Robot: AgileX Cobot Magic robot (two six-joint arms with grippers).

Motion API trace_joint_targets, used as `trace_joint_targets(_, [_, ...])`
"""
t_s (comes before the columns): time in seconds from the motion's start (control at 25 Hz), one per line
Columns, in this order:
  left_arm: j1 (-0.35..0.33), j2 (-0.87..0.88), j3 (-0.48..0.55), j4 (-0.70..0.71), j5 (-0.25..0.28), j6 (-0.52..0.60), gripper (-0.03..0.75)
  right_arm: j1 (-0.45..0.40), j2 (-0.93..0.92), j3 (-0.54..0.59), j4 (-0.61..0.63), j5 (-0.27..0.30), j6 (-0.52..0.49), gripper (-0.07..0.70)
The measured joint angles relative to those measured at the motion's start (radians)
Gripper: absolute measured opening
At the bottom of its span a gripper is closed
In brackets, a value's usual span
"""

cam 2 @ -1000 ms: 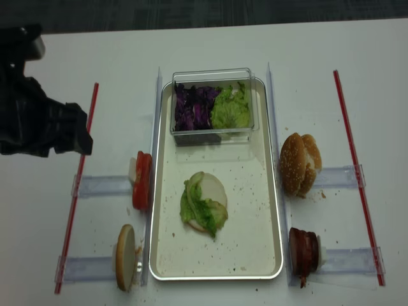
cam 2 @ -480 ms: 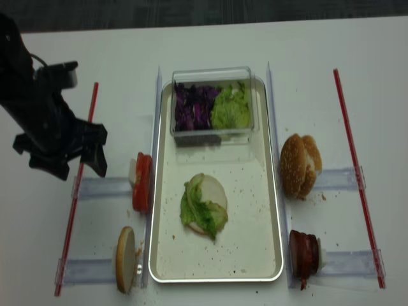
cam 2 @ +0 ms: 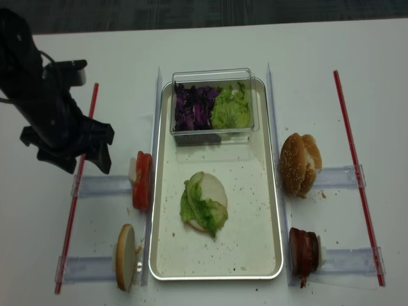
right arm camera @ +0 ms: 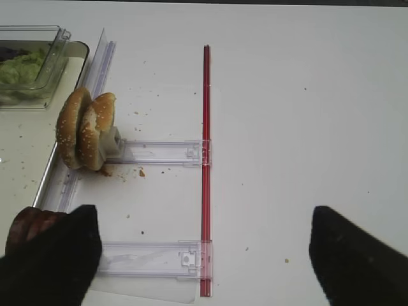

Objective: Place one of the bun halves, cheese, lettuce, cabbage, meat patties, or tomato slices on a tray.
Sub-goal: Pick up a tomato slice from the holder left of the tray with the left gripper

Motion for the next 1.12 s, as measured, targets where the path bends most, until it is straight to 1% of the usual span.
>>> trace_joint_targets(0.32, [-0.17, 0.0, 0.0, 0.002, -0.02, -0.084, 0.505, 0.0, 0.0, 0.0, 0.0, 0.0, 0.0, 0.675])
trace_joint_targets(0.68, [-0.323, 0.0, 0.0, 0.017, -0.025, -0.142, 0.504, 0.0, 0.0, 0.0, 0.0, 0.0, 0.0, 0.675])
trace_joint_targets(0.84, [-0.366, 0.0, 0.0, 0.018, -0.038, -0.148, 0.497, 0.0, 0.0, 0.0, 0.0, 0.0, 0.0, 0.675])
trace_joint_targets(1.12, [-0.37, 0.0, 0.0, 0.02, -0.047, -0.194, 0.493, 0.0, 0.0, 0.0, 0.0, 0.0, 0.0, 0.675])
